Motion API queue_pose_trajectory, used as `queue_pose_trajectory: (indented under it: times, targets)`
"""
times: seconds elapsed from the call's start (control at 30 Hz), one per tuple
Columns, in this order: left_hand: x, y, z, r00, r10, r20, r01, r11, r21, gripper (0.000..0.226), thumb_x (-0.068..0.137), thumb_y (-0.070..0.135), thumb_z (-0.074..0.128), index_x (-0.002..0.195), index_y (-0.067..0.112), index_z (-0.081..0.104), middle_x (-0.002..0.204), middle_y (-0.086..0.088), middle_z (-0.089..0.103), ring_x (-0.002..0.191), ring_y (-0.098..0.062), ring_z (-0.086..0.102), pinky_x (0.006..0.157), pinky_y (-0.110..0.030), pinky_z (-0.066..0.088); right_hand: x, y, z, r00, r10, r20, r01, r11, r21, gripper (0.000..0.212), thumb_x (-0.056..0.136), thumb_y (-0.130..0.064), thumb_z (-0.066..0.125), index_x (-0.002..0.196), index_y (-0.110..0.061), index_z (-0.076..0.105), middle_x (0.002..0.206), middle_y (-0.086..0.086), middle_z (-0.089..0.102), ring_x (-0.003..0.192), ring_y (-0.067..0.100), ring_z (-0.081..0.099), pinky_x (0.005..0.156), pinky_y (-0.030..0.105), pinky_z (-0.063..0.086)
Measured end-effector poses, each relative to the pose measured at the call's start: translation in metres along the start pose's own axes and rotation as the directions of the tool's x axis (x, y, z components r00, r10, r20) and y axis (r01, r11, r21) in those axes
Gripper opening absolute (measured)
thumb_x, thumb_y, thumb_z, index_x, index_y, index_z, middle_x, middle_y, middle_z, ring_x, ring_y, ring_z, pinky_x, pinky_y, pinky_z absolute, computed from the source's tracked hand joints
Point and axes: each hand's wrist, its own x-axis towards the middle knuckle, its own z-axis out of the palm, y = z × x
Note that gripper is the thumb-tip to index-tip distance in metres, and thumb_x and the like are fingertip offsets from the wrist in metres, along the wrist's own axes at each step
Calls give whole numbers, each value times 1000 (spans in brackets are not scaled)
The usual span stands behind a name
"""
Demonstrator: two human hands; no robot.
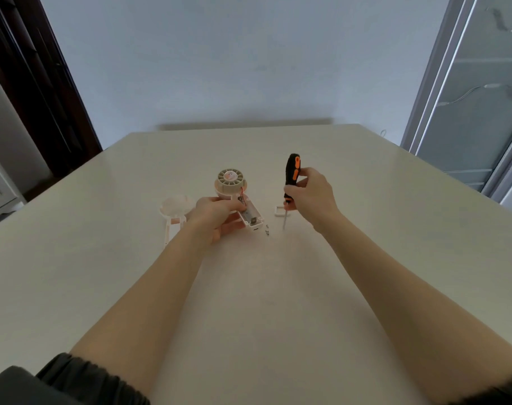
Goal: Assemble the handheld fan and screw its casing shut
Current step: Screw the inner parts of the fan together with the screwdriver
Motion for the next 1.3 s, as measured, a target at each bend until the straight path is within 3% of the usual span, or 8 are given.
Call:
queue_pose_trajectory:
  times: [0.13, 0.33, 0.5, 0.63, 0.87, 1.0, 1.17, 1.3]
  targets:
    - [0, -1, 0, 1000, 14, -8, -14, 1000, 8, 16, 81, -10, 61, 80, 6, 60, 78, -8, 63, 67, -18, 63, 45, -25, 56, -5, -3, 2, 999, 17, -29, -13, 988, 152, 28, 89, 0, 52, 115, -7, 47, 92, 12, 58, 59, 19, 63, 72, 35, 59]
    - [3, -5, 2, 998, 53, -41, -52, 998, 20, 18, 80, -11, 62, 83, 5, 57, 81, -11, 62, 69, -19, 63, 46, -29, 57, -13, -2, 5, 1000, -15, -16, 17, 991, 133, 21, 87, -4, 54, 104, -10, 43, 102, 15, 56, 73, 27, 63, 43, 13, 47]
    - [6, -6, 3, 993, 81, -82, -82, 997, -7, 27, 80, -12, 62, 103, 0, 55, 87, -13, 61, 71, -21, 64, 48, -33, 58, -12, -1, 7, 999, -35, -23, 38, 990, 136, 21, 86, -6, 55, 103, -10, 43, 102, 16, 56, 74, 29, 64, 40, 12, 45]
    - [6, -8, 3, 990, 97, -105, -98, 995, 1, 27, 79, -12, 63, 102, 1, 55, 88, -12, 61, 72, -22, 64, 50, -33, 59, -13, -2, 7, 998, -56, -36, 60, 990, 131, 21, 86, -5, 56, 102, -10, 43, 97, 12, 56, 67, 24, 63, 47, 16, 51]
    - [5, -7, 4, 990, 98, -102, -97, 995, 15, 27, 79, -11, 63, 102, 1, 56, 88, -12, 61, 71, -21, 64, 48, -30, 58, -14, -2, 4, 993, -89, -76, 97, 988, 122, 19, 88, -5, 55, 101, -8, 42, 94, 8, 53, 56, 7, 55, 37, 4, 35]
    - [4, -8, 4, 989, 99, -106, -95, 994, 48, 24, 79, -10, 64, 98, 2, 57, 87, -11, 61, 71, -20, 64, 51, -30, 59, -14, -2, 5, 992, -91, -89, 104, 981, 165, 18, 86, -4, 56, 99, -7, 44, 94, 10, 55, 59, 13, 58, 41, 8, 42]
    - [1, -7, 4, 992, 97, -75, -87, 988, 130, 17, 78, -10, 65, 79, 6, 59, 78, -8, 63, 66, -15, 63, 49, -20, 55, -12, -2, 6, 988, -92, -121, 117, 970, 215, 18, 85, -5, 56, 99, -9, 45, 86, 6, 54, 62, 18, 60, 57, 24, 57]
    - [4, -6, 2, 994, 74, -76, -58, 979, 195, 19, 75, -9, 69, 89, 1, 61, 82, -11, 65, 69, -19, 65, 66, -30, 57, -9, -2, 6, 983, -84, -161, 121, 965, 234, 19, 85, -7, 56, 100, -10, 45, 83, 4, 54, 67, 24, 62, 62, 30, 57]
